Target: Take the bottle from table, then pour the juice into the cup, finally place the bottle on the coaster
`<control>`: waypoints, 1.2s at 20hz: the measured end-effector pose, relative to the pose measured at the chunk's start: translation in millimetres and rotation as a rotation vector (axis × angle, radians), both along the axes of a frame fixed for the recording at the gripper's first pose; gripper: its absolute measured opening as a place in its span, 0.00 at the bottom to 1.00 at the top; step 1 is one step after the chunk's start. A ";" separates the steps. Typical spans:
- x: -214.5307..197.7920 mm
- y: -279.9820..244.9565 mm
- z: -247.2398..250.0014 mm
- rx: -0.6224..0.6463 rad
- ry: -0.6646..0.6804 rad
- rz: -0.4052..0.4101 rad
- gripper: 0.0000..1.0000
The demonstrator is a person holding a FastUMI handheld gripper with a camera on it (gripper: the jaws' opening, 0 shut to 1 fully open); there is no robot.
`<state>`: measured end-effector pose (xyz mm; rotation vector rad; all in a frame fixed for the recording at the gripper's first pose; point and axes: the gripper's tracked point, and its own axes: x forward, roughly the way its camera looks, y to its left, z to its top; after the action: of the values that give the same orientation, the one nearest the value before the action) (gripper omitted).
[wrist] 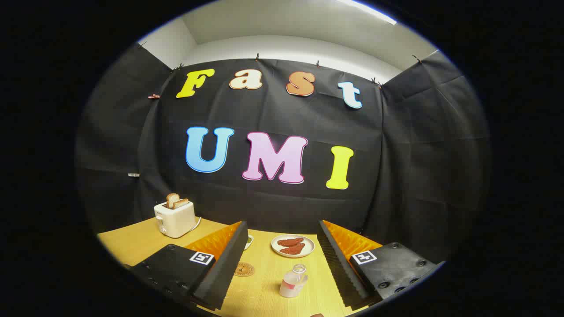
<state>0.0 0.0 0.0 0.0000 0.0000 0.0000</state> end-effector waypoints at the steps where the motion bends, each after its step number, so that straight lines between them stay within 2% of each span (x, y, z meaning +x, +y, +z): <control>1: 1.1 -0.7 -0.7 -0.005 0.000 0.002 0.97; 4: 4.6 -0.6 -1.0 -0.012 0.005 0.014 0.97; 16: 2.3 -31.3 -9.9 0.000 0.015 -0.031 0.97; 24: 19.4 -44.1 -51.9 -0.009 0.072 -0.028 0.97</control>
<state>19.4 -44.1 -51.9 -0.0095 0.0719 -0.0284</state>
